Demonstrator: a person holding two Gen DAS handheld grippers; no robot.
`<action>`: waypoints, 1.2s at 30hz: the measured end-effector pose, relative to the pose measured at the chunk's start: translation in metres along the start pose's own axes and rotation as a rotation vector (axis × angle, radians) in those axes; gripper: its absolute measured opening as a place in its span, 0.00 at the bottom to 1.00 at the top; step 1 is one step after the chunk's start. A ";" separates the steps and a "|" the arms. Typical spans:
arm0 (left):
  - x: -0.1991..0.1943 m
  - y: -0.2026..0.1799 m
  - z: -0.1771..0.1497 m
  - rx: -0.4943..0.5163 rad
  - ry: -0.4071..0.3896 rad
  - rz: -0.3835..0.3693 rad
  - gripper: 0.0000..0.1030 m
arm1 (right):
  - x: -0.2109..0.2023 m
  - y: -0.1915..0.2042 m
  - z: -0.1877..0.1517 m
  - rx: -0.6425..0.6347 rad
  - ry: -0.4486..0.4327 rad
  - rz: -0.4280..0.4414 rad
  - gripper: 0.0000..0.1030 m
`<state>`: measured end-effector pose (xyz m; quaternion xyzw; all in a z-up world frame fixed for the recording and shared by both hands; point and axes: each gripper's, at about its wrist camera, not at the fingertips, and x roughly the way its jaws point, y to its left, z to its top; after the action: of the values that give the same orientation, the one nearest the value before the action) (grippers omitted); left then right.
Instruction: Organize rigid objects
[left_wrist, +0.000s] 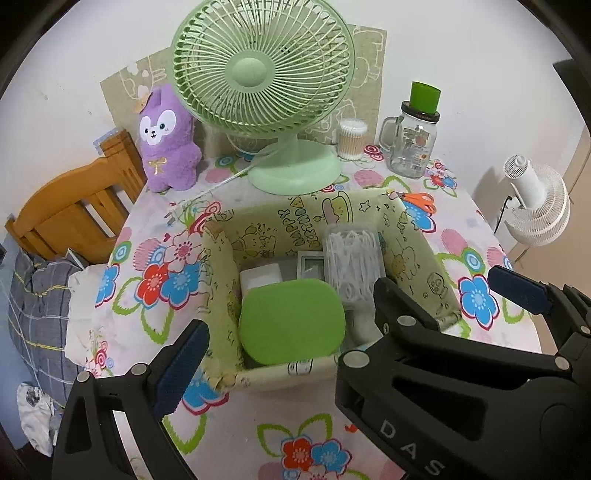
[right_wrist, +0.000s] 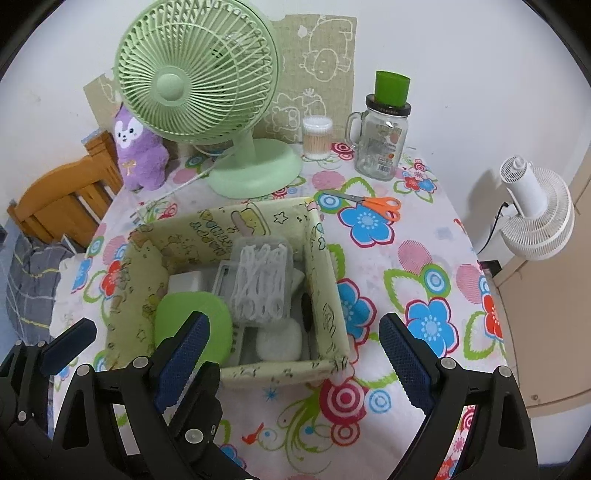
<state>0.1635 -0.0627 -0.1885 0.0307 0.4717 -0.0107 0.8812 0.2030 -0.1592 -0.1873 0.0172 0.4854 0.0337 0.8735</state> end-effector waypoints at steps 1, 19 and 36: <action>-0.004 0.001 -0.001 -0.001 -0.001 0.001 0.97 | -0.002 0.001 -0.001 -0.002 -0.001 0.001 0.92; -0.064 0.004 -0.024 0.010 -0.051 -0.048 1.00 | -0.070 0.009 -0.023 -0.048 -0.076 -0.009 0.92; -0.122 0.013 -0.035 0.040 -0.106 -0.022 1.00 | -0.133 -0.005 -0.037 -0.054 -0.113 -0.053 0.92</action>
<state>0.0671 -0.0492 -0.1054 0.0424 0.4245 -0.0315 0.9039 0.1017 -0.1742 -0.0943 -0.0174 0.4346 0.0227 0.9002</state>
